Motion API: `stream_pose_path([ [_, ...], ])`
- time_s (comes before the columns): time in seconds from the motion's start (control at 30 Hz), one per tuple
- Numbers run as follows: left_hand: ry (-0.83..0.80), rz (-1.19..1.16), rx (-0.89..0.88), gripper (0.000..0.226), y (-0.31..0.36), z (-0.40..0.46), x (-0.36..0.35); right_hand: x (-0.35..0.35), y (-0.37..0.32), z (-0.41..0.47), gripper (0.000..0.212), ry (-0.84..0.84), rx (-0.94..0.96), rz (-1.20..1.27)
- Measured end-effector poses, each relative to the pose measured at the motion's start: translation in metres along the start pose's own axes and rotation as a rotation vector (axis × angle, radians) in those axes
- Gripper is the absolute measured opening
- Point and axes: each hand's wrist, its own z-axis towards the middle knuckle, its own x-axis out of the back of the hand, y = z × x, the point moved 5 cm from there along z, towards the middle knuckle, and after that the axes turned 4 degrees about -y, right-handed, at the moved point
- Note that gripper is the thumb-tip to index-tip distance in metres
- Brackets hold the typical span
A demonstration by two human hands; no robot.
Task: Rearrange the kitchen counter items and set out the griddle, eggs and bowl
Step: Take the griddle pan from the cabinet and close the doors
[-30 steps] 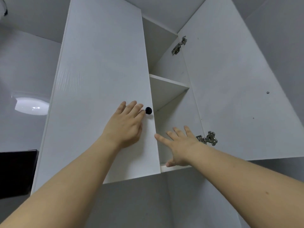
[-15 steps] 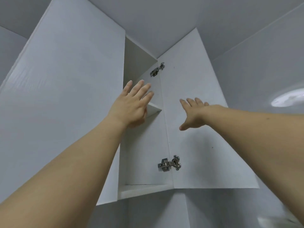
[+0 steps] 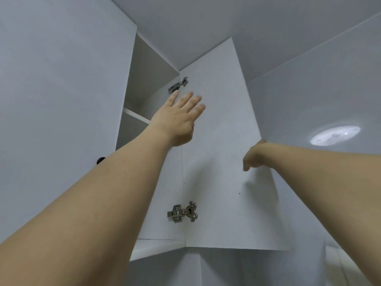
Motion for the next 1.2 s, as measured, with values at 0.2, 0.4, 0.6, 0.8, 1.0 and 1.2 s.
stream_pose_path([
  [0.2,-0.061,-0.066,-0.036,0.059,0.022,0.024,-0.023,-0.015,0.001,-0.006,0.044,-0.095,0.057,-0.009],
  [0.4,-0.123,-0.161,-0.156,0.054,0.066,0.075,-0.029,-0.028,0.019,0.004,0.047,-0.195,0.031,0.108],
  [0.6,-0.207,-0.111,-0.352,0.064,0.132,0.113,-0.024,-0.031,0.033,0.003,0.055,-0.241,-0.010,0.160],
  [0.8,-0.252,0.024,-0.365,0.066,0.150,0.119,-0.039,-0.027,0.040,-0.003,0.041,-0.266,-0.023,0.177],
  [1.0,-0.071,0.011,-0.411,0.054,0.140,0.116,-0.021,-0.020,0.042,0.001,0.046,-0.228,-0.010,0.259],
  [1.2,-0.007,-0.011,-0.419,0.050,0.121,0.098,0.003,-0.010,0.039,-0.015,0.057,-0.264,0.108,0.363],
])
